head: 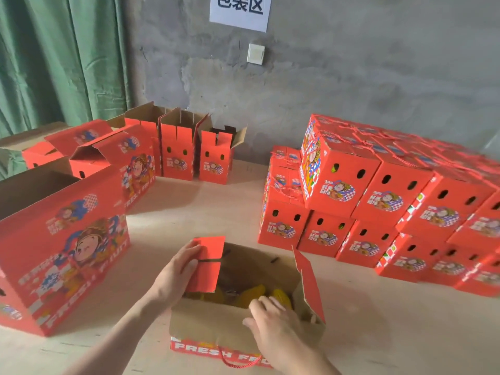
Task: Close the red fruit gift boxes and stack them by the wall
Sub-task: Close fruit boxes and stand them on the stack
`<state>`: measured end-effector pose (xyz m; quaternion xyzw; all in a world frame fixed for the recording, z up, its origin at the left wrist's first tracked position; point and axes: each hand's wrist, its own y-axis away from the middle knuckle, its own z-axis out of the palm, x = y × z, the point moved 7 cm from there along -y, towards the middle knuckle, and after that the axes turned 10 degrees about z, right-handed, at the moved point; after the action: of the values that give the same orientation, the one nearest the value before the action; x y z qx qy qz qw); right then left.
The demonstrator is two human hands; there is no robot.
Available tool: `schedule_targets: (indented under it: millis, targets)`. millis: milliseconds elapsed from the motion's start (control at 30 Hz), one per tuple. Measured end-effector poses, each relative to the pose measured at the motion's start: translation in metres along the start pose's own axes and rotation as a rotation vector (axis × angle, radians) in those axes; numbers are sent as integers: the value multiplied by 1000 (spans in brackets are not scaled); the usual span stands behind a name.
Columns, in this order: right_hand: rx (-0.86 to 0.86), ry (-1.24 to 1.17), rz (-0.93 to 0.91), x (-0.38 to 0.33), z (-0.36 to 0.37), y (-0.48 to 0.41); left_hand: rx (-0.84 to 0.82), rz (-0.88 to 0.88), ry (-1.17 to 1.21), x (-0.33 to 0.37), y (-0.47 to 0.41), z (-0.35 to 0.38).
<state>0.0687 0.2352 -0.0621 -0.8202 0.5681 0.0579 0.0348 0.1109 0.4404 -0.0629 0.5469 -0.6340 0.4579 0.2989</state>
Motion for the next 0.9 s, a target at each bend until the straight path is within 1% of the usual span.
schedule_targets:
  millis: [100,133,233,267,300,333,367,400,467,500,567,633,700,767,833,900]
  targets:
    - [75,-130,-10,-7,-18,9,-39,-54,-124,-11,-3,1]
    - [141,-203,-29,-10,-31,12,-51,-73,-155,-14,-4,0]
    - [437,-430,-109,0,-81,22,-62,-66,-215,-15,-4,-2]
    - [556,-469,-89,15,-96,23,-49,-36,-251,-12,-4,-3]
    - [623,-482,-45,34,-107,22,-33,6,-283,-8,-3,-4]
    - [632,-475,11,53,-114,19,-20,45,-307,-4,-3,-4]
    - [570,-461,72,73,-114,15,-16,77,-326,0,-4,-5]
    - [449,-441,118,89,-105,10,-18,102,-350,3,-4,-4]
    - [201,-384,122,110,-79,5,-22,142,-423,10,-6,-3]
    - [123,-352,102,115,-65,5,-25,158,-455,12,-7,-2]
    - [63,-326,71,118,-49,7,-31,180,-482,17,-8,-1]
    - [83,-324,47,117,-46,8,-33,209,-482,21,-7,0]
    - [62,-298,6,118,-42,10,-22,240,-462,26,-5,-1]
    - [-11,-265,-48,119,-36,16,-9,258,-452,29,-2,-1]
    - [-121,-219,-73,122,-29,24,-6,255,-470,28,-1,-2]
    - [-176,-150,-100,123,-22,30,-46,253,-510,26,-2,1]
